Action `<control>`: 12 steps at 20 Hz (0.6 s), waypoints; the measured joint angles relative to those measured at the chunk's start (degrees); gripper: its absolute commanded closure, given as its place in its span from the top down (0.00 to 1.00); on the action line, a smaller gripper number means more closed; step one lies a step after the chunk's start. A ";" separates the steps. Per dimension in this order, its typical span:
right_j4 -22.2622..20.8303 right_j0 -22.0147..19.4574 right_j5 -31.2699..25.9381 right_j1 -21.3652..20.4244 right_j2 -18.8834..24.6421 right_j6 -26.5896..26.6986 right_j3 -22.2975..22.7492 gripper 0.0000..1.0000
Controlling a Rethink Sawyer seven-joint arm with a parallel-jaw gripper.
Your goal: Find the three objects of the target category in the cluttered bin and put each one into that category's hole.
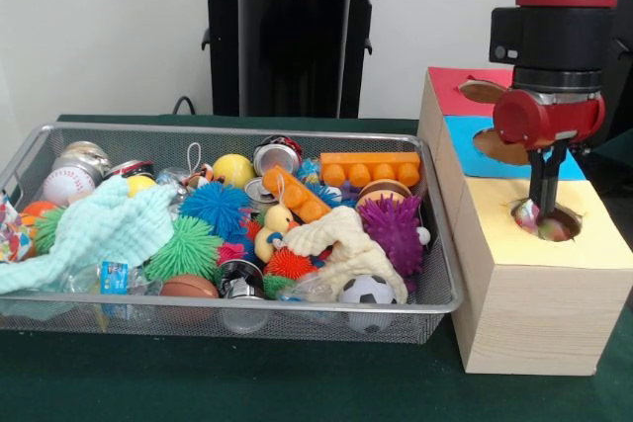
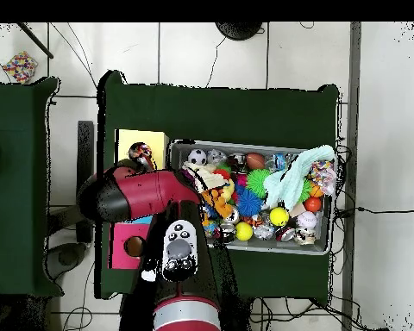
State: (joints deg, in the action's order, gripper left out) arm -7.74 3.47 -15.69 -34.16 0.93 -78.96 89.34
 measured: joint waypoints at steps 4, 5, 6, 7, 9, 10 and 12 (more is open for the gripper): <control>0.06 0.61 0.96 1.43 -0.72 0.00 -0.92 0.00; 0.06 0.66 1.19 1.69 -0.79 0.00 -1.06 0.00; 0.07 0.67 1.38 1.91 -0.84 0.00 -1.17 0.00; 0.11 0.67 1.56 2.17 -0.90 0.00 -1.29 0.00; 0.20 0.68 2.10 2.82 -1.13 0.00 -1.58 0.00; 0.21 0.68 2.21 2.92 -1.21 0.00 -1.59 0.00; 0.21 0.68 2.34 2.99 -1.29 0.00 -1.59 0.00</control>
State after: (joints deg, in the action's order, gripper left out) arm -7.53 4.15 -13.35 -31.16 -0.36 -78.96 87.74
